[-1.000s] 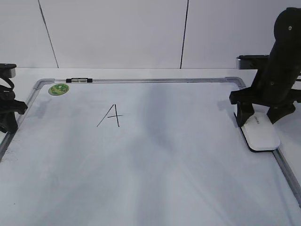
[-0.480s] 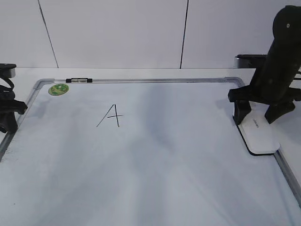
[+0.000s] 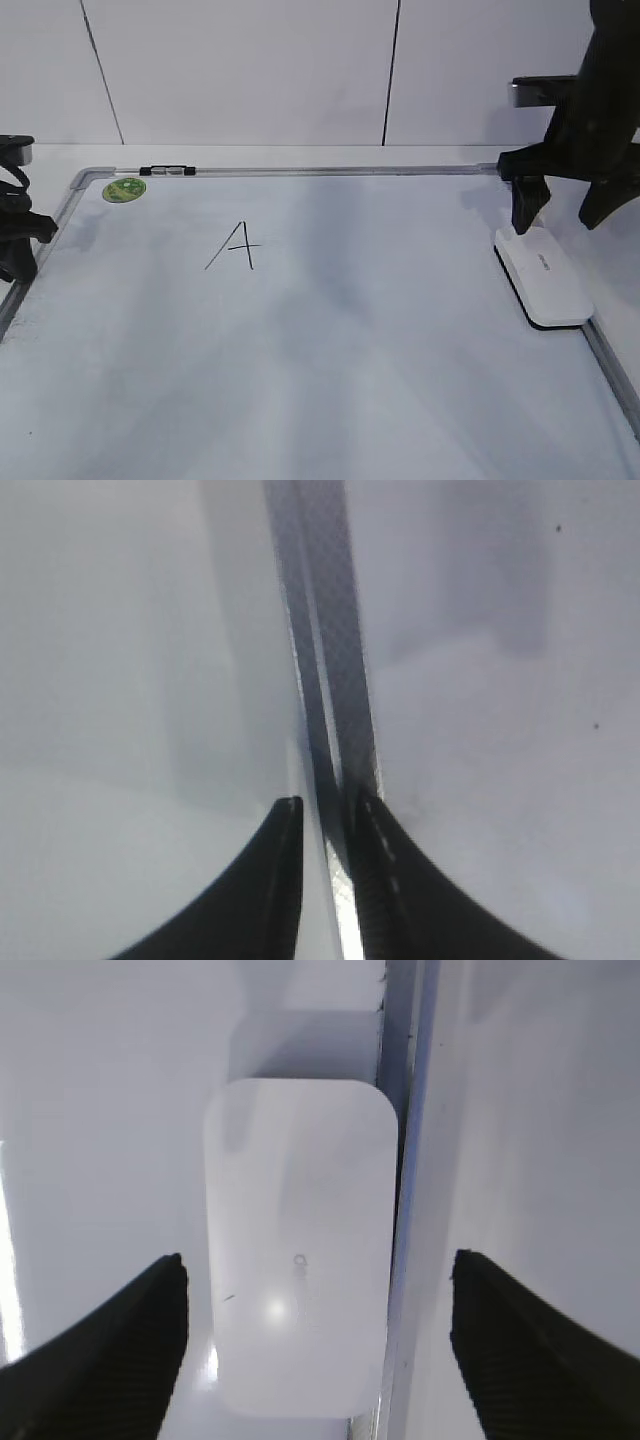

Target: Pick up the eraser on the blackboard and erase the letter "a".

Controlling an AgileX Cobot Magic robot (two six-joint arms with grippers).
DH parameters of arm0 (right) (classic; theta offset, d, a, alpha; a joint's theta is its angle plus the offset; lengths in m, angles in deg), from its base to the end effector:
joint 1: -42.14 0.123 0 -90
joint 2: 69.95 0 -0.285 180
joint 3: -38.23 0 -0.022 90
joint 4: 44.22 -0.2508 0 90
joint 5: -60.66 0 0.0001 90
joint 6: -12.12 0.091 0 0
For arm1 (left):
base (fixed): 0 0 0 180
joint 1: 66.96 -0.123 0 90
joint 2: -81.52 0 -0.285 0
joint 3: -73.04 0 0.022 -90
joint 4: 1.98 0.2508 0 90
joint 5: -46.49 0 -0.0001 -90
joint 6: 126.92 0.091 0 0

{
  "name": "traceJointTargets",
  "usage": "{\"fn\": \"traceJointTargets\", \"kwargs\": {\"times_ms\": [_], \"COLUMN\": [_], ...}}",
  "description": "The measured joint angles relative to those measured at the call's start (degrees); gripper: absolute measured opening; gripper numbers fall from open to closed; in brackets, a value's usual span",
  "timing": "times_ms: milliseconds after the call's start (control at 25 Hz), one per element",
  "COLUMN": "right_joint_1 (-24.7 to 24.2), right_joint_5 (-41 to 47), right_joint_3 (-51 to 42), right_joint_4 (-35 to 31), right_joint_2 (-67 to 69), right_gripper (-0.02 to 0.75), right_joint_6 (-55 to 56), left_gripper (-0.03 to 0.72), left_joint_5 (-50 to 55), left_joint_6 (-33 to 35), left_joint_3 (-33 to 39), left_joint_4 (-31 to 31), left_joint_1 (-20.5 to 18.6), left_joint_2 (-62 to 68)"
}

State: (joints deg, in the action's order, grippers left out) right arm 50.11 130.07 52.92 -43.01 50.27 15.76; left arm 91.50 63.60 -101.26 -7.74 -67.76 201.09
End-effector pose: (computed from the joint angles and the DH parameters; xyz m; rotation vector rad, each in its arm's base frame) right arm 0.3953 0.0535 0.2327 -0.1253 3.0491 -0.0169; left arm 0.3736 -0.0012 0.1546 0.1549 2.9600 -0.0890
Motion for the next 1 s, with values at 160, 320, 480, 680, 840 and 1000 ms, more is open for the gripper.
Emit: {"fn": "traceJointTargets", "kwargs": {"times_ms": [160,320,480,680,840,1000], "right_joint_1": [0.0,0.0,0.0,0.0,0.0,0.0], "right_joint_5": [0.3,0.5,0.5,0.7,0.8,0.9], "right_joint_3": [0.1,0.1,0.1,0.1,-0.9,-5.0], "right_joint_4": [-0.2,-0.2,-0.5,-0.8,-1.7,-2.5], "right_joint_2": [-2.9,-5.1,-6.1,-8.4,-11.5,-15.8], "right_gripper": [0.646,0.642,0.635,0.631,0.623,0.622], "right_joint_6": [-0.1,-0.1,-0.1,-0.1,-0.3,-0.8], "left_gripper": [0.218,0.322,0.347,0.351,0.351,0.351], "left_joint_5": [-0.1,0.3,4.6,12.3,17.0,21.9], "left_joint_6": [0.0,0.0,0.0,0.0,-0.1,-0.8], "left_joint_3": [0.0,-0.5,-4.5,-11.0,-12.5,-12.5], "left_joint_4": [0.2,0.4,0.4,0.4,0.0,-2.6], "left_joint_1": [0.0,0.0,0.0,0.0,0.0,0.0], "left_joint_2": [0.0,0.2,0.6,-2.9,-8.7,-14.4]}}
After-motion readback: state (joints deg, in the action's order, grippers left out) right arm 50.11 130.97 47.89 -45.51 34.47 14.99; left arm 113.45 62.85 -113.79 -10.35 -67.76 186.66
